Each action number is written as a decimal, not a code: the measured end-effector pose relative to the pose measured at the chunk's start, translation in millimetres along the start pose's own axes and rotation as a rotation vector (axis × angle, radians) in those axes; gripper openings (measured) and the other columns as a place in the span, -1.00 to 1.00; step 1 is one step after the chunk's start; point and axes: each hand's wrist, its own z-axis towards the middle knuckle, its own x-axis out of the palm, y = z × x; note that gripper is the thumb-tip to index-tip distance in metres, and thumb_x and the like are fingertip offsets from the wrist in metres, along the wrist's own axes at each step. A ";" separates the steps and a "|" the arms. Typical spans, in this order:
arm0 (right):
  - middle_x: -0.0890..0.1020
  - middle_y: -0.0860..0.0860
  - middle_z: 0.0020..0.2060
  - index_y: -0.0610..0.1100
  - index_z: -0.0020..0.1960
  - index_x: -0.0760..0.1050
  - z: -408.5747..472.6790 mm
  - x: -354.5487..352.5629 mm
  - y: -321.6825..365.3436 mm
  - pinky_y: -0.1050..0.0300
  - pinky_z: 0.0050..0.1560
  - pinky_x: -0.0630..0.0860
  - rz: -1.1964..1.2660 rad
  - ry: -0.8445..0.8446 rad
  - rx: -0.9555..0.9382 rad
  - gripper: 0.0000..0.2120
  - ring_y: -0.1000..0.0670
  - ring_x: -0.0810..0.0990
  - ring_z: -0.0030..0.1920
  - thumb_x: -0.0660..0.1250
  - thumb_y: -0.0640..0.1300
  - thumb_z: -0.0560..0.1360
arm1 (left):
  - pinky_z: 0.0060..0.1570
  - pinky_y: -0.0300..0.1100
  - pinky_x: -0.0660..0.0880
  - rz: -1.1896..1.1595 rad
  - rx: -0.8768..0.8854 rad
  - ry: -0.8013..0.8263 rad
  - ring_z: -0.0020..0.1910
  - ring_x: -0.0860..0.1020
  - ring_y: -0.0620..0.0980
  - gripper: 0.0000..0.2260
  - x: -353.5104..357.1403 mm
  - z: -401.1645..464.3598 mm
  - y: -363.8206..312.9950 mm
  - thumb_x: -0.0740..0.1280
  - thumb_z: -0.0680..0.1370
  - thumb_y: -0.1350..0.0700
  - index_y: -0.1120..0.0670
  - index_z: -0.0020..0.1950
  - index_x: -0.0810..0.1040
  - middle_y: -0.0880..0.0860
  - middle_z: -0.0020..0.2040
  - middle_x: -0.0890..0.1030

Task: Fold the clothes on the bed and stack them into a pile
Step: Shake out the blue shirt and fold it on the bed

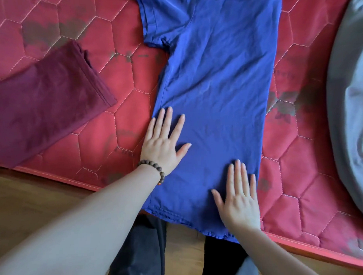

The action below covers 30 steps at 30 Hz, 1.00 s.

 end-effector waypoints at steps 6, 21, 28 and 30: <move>0.17 -0.18 0.52 -0.32 0.50 0.20 -20.7 -16.2 -16.9 -0.22 0.48 0.06 0.051 0.007 0.034 -0.32 -0.15 0.12 0.53 -0.12 0.18 0.63 | 0.52 0.17 -0.05 0.024 0.012 0.004 0.57 0.01 0.17 -0.26 -17.0 3.1 -7.9 -0.02 0.57 -0.28 0.20 0.58 0.04 0.25 0.57 0.04; -0.05 0.04 0.57 -0.09 0.59 -0.07 286.6 -78.6 -20.8 -0.14 0.53 -0.22 -0.029 -0.098 -0.092 -0.35 0.02 -0.13 0.57 -0.05 0.21 0.61 | 0.52 0.15 -0.14 -0.041 0.075 -0.137 0.57 -0.08 0.22 -0.43 -47.0 200.2 -17.1 -0.01 0.60 -0.15 -0.03 0.59 0.03 0.15 0.60 -0.02; 0.25 -0.22 0.49 -0.24 0.52 0.19 340.6 -136.6 -62.2 -0.14 0.46 0.12 0.252 -0.323 0.127 -0.41 -0.22 0.20 0.49 0.24 0.01 0.59 | 0.48 0.25 -0.01 -0.055 0.064 -0.126 0.56 0.01 0.24 -0.39 -46.2 202.8 -15.5 0.10 0.53 -0.17 -0.06 0.58 0.14 0.12 0.59 0.11; 0.37 -0.25 0.38 -0.25 0.49 0.23 391.3 -164.8 -64.8 -0.10 0.33 0.24 0.374 -0.333 0.250 -0.39 -0.26 0.33 0.37 0.27 0.06 0.57 | 0.48 0.25 0.01 -0.067 0.066 -0.118 0.56 0.02 0.23 -0.38 -47.4 203.3 -15.4 0.13 0.51 -0.17 -0.06 0.57 0.17 0.11 0.59 0.12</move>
